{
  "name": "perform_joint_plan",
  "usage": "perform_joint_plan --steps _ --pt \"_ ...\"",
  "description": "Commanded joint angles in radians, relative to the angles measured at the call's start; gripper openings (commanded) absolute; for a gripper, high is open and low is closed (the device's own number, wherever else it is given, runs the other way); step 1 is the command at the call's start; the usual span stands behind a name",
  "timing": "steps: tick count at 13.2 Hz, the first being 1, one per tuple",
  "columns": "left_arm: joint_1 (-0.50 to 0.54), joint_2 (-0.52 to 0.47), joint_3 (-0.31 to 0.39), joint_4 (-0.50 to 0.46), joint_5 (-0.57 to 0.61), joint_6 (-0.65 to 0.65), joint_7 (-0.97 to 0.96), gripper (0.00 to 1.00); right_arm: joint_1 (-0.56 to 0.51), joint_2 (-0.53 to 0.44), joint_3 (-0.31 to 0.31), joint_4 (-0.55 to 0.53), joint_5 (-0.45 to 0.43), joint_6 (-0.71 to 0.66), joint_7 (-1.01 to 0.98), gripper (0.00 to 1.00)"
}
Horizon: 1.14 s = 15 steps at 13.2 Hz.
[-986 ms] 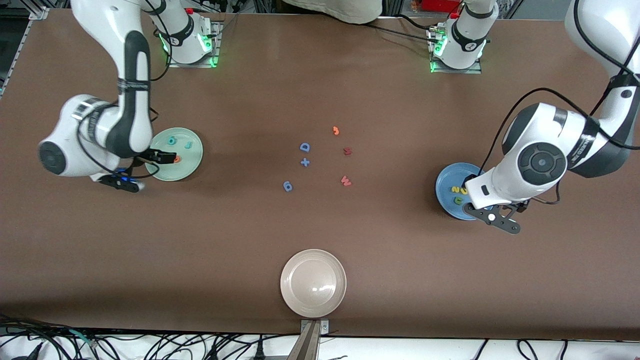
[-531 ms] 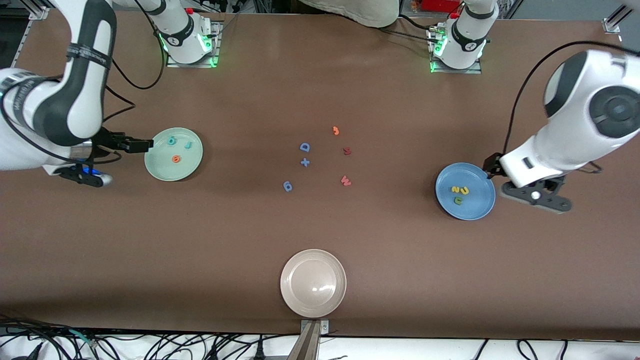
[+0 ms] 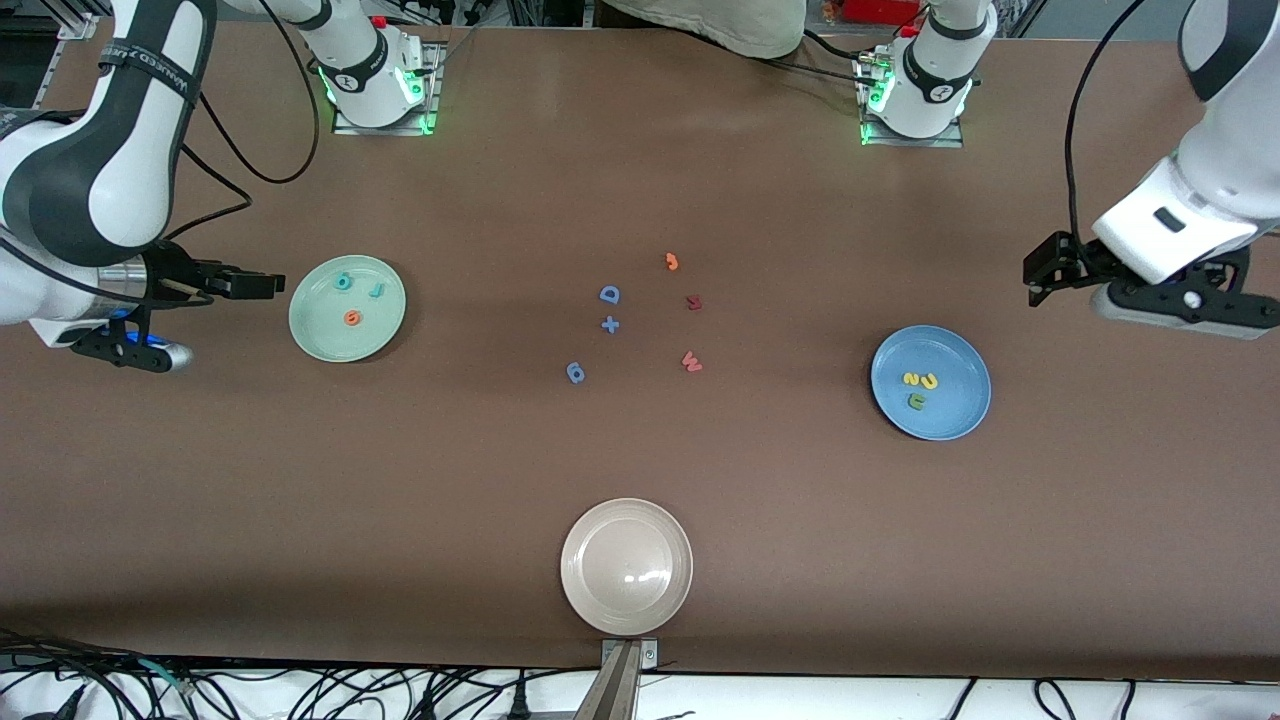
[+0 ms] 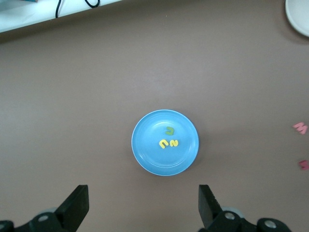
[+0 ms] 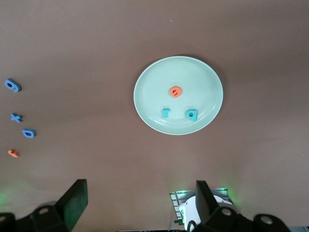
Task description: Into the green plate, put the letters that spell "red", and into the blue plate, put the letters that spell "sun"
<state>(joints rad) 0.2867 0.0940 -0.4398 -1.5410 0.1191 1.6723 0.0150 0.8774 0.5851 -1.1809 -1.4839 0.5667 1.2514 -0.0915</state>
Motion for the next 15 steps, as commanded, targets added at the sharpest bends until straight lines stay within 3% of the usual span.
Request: perform_joint_plan --steps 1,6,8,9,11,15 --pt "-0.134 -0.075 0.18 -0.042 -0.073 0.003 0.006 1.0 -0.17 0.013 0.171 0.163 -0.06 -0.092 0.05 0.99" --pt "-0.239 -0.118 0.288 -0.097 -0.113 0.006 -0.003 1.0 -0.371 -0.027 0.469 0.292 -0.198 -0.07 0.055 0.99" --pt "-0.308 -0.132 0.348 -0.116 -0.118 0.007 -0.003 1.0 -0.47 -0.092 0.651 0.287 -0.305 0.004 0.055 0.99" --pt "-0.314 -0.131 0.354 -0.122 -0.118 0.007 -0.004 1.0 -0.541 -0.128 0.776 0.269 -0.379 0.04 0.056 0.99" --pt "-0.33 -0.141 0.362 -0.14 -0.124 0.007 -0.024 1.0 -0.68 -0.198 0.97 0.185 -0.467 0.115 0.056 0.99" --pt "-0.323 -0.125 0.358 -0.12 -0.134 0.003 -0.017 1.0 -0.882 -0.345 1.202 -0.048 -0.548 0.302 0.055 0.99"
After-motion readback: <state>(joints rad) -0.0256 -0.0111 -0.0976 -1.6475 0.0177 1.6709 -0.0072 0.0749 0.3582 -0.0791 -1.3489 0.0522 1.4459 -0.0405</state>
